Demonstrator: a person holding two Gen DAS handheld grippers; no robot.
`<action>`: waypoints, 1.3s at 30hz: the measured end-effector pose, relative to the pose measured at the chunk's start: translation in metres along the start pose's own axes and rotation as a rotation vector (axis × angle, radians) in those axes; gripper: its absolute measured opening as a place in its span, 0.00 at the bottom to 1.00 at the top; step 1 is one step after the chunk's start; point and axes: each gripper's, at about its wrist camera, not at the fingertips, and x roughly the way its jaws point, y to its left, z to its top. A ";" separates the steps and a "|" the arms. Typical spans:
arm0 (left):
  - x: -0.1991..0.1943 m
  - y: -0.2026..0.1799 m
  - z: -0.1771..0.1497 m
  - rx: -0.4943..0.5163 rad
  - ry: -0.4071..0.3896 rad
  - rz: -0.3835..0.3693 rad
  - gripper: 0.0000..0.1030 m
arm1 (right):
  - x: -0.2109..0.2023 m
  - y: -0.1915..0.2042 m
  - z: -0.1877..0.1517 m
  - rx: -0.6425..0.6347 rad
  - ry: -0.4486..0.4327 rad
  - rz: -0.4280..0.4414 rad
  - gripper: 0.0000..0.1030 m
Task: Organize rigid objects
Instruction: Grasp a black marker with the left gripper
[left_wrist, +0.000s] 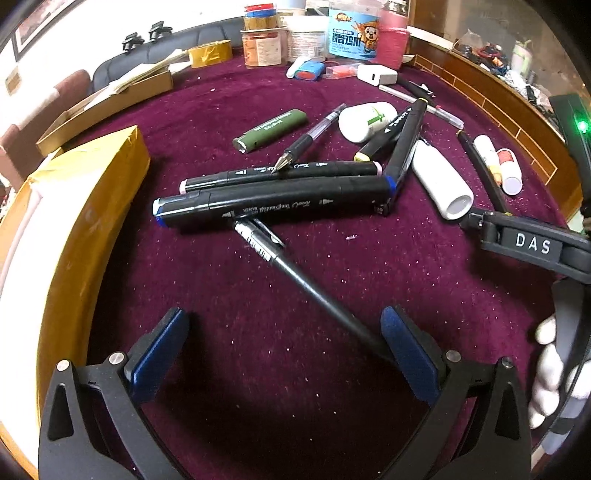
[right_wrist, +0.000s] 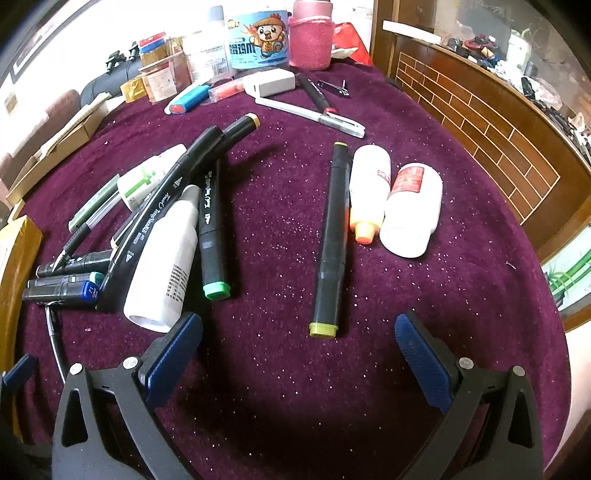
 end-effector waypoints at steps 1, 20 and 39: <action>-0.001 0.001 -0.001 0.000 0.006 -0.011 1.00 | -0.002 -0.001 -0.001 0.010 0.000 -0.009 0.98; -0.029 0.035 0.003 -0.064 -0.036 -0.226 0.96 | -0.040 -0.019 0.003 0.175 -0.387 0.134 0.93; -0.003 0.024 0.020 0.039 0.006 -0.132 0.11 | -0.027 -0.026 0.006 0.208 -0.318 0.203 0.93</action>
